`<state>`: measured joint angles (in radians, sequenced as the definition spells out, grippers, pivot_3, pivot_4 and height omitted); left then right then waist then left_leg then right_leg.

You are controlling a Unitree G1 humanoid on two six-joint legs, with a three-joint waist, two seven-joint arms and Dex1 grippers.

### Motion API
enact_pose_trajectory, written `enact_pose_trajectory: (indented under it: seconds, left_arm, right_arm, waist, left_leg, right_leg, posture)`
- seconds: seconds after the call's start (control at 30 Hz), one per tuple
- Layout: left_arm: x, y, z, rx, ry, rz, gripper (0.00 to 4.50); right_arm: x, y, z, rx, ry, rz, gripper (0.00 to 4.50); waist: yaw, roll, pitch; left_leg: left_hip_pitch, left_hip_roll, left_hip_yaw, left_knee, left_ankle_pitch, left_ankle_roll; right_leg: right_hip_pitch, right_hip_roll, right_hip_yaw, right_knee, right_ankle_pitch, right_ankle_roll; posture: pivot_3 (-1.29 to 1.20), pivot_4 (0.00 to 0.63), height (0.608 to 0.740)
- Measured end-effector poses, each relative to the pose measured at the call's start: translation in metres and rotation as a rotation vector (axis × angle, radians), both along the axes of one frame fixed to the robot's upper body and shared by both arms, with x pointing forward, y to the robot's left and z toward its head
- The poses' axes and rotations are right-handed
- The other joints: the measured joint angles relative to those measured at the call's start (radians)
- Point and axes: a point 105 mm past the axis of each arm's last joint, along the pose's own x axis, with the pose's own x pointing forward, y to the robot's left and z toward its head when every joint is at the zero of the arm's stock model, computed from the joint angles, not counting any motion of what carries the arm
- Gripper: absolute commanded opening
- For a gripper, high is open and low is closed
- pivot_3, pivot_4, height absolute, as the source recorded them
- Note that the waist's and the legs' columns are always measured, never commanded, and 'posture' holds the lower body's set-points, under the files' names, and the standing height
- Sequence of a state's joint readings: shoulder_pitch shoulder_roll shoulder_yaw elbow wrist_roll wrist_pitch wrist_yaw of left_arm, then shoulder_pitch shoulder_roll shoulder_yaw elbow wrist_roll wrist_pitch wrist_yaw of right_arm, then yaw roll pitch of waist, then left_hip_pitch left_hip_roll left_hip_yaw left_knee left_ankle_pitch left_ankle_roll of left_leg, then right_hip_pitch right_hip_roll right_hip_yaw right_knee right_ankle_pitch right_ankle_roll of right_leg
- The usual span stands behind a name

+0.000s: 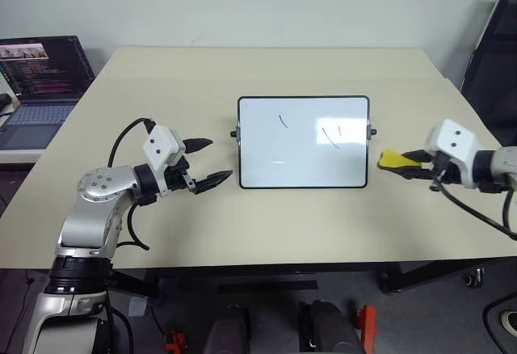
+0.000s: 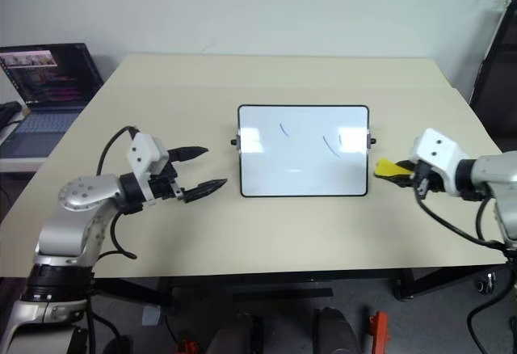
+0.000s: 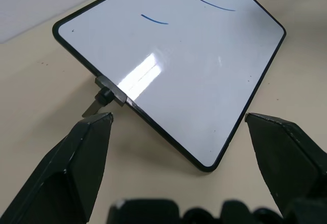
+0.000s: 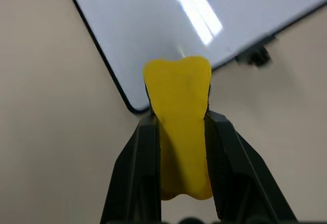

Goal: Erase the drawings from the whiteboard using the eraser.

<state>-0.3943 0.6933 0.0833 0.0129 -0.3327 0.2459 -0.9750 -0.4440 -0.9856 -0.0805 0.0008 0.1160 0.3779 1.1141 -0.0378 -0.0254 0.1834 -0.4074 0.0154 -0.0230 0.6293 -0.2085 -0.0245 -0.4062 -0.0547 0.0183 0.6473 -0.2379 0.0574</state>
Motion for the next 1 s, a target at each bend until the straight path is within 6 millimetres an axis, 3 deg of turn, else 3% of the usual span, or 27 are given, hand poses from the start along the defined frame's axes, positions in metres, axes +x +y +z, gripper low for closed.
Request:
enact_pose_trajectory:
  seconds: [0.33,0.87,1.0]
  left_arm:
    - [0.003,0.003,-0.002,-0.001,0.015,0.005,4.50]
    - [0.005,0.001,0.002,0.015,-0.014,0.004,4.50]
    - [0.006,-0.001,0.001,0.010,-0.013,-0.001,4.50]
  right_arm:
    - [0.002,0.002,0.013,0.012,-0.063,0.030,0.83]
    - [0.003,0.000,0.013,0.009,-0.064,0.026,0.83]
    - [0.012,0.011,0.038,0.062,-0.157,0.044,0.83]
  waist:
    - [0.009,0.000,0.000]
    - [0.008,0.000,0.000]
    - [0.005,0.000,0.000]
  left_leg:
    - [-0.002,-0.001,-0.001,0.000,0.000,0.000]
    - [-0.002,0.000,-0.001,0.000,0.000,0.000]
    - [-0.001,0.000,-0.001,0.000,0.000,0.000]
  right_leg:
    - [0.000,0.000,-0.001,-0.002,0.000,0.001]
    - [0.000,0.000,0.000,-0.001,0.000,0.000]
    - [0.000,0.000,0.000,-0.001,0.000,0.000]
  posture:
    - [0.00,0.150,0.740]
    - [0.00,0.150,0.740]
    - [0.00,0.150,0.740]
